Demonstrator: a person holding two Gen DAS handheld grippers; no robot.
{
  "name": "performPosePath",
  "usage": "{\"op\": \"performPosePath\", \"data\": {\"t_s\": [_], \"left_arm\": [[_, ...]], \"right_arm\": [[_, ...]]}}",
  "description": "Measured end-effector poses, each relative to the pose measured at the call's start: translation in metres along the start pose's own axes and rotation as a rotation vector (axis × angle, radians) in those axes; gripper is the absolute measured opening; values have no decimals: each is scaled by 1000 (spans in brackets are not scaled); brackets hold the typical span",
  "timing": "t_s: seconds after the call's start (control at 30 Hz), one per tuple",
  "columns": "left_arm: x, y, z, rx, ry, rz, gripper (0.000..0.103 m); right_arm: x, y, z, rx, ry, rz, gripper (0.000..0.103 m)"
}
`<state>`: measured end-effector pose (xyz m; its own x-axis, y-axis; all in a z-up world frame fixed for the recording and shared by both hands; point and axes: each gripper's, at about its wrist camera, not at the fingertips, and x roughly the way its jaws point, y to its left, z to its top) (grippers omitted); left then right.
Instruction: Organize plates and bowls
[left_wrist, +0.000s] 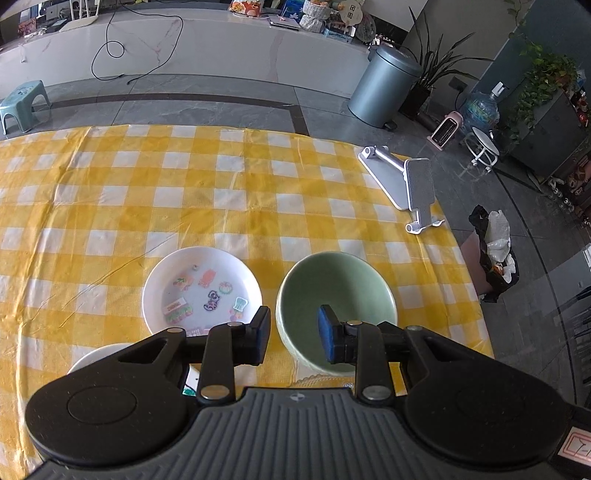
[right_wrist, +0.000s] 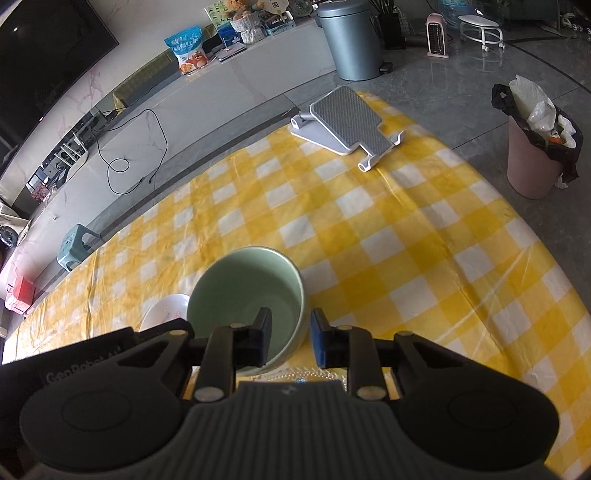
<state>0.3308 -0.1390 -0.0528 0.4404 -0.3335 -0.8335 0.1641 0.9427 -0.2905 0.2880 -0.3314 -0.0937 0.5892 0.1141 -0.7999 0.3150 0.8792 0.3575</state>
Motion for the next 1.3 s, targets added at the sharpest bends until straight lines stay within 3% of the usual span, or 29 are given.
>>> {"op": "performPosePath", "data": {"t_s": [0.33, 0.57, 0.67, 1.07, 1.3], "left_arm": [[29, -4, 7, 7, 25, 42, 19], [32, -1, 6, 2, 31, 61, 6], [30, 1, 6, -6, 38, 51, 6], [-15, 10, -1, -24, -14, 58, 6], [-58, 25, -21, -60, -39, 104, 6]], "right_arm": [[19, 1, 4, 2, 17, -35, 14], [28, -9, 4, 60, 54, -14, 9], [27, -10, 4, 75, 57, -15, 9], [-1, 8, -1, 41, 22, 28, 8], [-29, 30, -28, -7, 29, 72, 8]]}}
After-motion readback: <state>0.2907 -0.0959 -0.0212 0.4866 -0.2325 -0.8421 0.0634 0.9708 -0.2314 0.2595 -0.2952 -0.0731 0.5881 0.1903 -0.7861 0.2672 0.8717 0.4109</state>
